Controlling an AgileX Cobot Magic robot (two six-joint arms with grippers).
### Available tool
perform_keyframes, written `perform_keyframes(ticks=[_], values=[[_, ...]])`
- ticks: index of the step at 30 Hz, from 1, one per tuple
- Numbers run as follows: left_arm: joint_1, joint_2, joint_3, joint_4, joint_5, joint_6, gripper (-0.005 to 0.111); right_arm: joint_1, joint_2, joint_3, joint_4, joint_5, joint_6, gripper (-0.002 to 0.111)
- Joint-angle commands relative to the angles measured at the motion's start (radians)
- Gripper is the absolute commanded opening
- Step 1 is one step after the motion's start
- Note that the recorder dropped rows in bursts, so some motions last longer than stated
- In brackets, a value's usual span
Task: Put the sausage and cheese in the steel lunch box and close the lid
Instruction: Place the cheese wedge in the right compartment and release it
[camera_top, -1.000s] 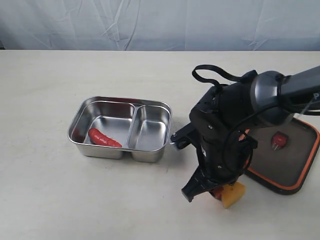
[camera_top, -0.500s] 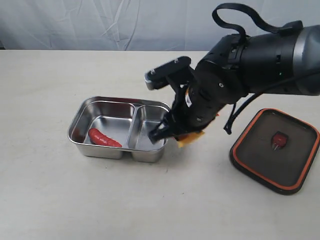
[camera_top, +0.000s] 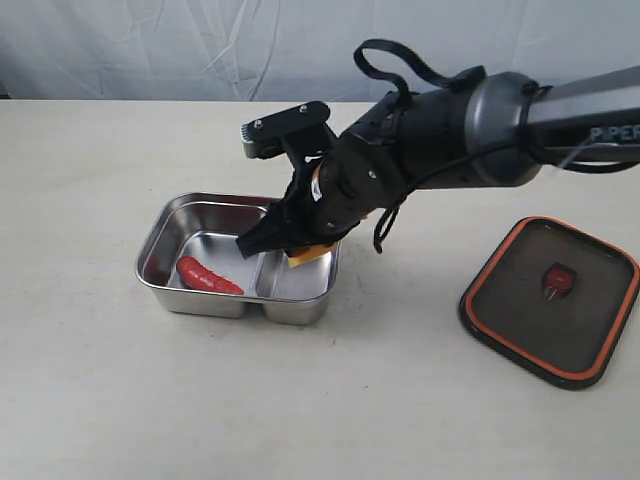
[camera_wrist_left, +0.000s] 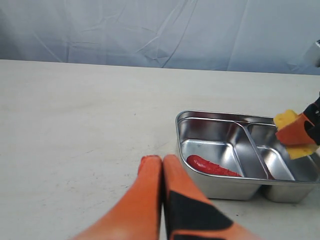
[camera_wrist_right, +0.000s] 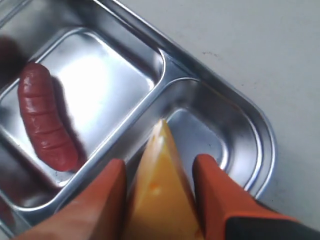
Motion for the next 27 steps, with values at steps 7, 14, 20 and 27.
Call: perform_keyframes(ticks=[7,14,20,27], values=[[0.003,-0.005,0.002,0.003,-0.01,0.0,0.0,-0.006,0.057,-0.021,0.007,-0.079,0.035,0.024],[0.003,-0.005,0.002,0.003,-0.01,0.0,0.0,-0.006,0.043,-0.033,0.007,-0.007,0.038,0.083],[0.003,-0.005,0.002,0.003,-0.01,0.0,0.0,-0.006,-0.026,-0.092,-0.018,0.33,0.039,0.066],[0.003,-0.005,0.002,0.003,-0.01,0.0,0.0,-0.058,-0.206,-0.052,-0.149,0.545,0.093,0.056]])
